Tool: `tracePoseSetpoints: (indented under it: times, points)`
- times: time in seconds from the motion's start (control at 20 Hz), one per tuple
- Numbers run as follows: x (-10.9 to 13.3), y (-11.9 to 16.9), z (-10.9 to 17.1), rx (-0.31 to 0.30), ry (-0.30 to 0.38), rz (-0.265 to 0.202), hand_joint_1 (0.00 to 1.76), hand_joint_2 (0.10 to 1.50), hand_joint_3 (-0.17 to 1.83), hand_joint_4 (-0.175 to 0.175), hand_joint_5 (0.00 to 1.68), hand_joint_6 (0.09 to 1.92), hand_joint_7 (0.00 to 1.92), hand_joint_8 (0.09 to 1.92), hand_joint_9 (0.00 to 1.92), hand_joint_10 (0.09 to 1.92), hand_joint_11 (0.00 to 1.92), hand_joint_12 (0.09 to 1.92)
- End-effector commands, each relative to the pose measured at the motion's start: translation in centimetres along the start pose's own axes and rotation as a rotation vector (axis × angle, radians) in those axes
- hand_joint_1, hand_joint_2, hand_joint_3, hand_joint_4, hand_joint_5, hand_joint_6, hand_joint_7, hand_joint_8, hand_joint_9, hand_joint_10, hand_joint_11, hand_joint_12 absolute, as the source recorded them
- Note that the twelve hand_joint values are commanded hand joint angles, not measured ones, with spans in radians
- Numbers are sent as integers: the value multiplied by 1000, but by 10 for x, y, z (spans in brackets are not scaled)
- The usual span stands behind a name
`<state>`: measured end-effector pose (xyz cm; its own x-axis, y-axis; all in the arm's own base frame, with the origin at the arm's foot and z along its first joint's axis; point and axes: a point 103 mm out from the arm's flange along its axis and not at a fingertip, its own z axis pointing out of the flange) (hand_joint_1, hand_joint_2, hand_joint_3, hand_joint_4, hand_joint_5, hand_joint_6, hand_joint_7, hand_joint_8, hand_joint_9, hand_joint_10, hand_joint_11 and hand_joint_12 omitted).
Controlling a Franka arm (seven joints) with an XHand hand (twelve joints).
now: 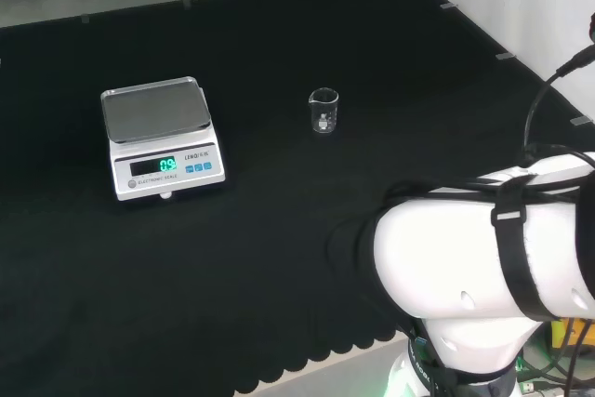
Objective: Pick up the beaker.
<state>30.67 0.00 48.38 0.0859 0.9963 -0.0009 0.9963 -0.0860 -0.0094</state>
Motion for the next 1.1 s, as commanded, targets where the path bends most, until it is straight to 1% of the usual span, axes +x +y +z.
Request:
tracePoseSetpoints:
  times: [0.05,0.1,0.15,0.2,0.4,0.55,0.65,0.75,0.9,1.1]
  points:
    - [-1,1,1,-9,-6,-4,533,553,412,-24,52,87,53,468,165,649,245,1419]
    - [-1,3,1,-8,-5,-7,478,587,317,-15,28,87,26,426,84,706,150,1508]
    - [-2,3,1,-8,-4,-11,450,609,260,-9,16,87,12,404,40,738,98,1558]
    - [4,4,1,-12,-9,-16,437,622,226,-7,10,87,5,397,18,762,76,1583]
    - [6,7,2,-11,-7,-24,431,648,175,-6,8,87,0,404,0,813,67,1604]
    - [1,20,9,26,9,-31,438,660,159,-7,10,87,0,431,0,842,78,1604]
    - [-10,35,20,60,36,-31,442,663,151,-8,12,87,0,446,0,854,87,1603]
    - [-27,49,33,93,66,-32,445,658,141,-9,11,87,0,447,0,861,94,1600]
    - [-60,70,55,138,91,-33,446,640,115,-21,1,87,0,379,0,856,101,1594]
    - [-99,95,82,179,121,-42,448,607,76,-72,0,87,0,283,0,829,112,1585]
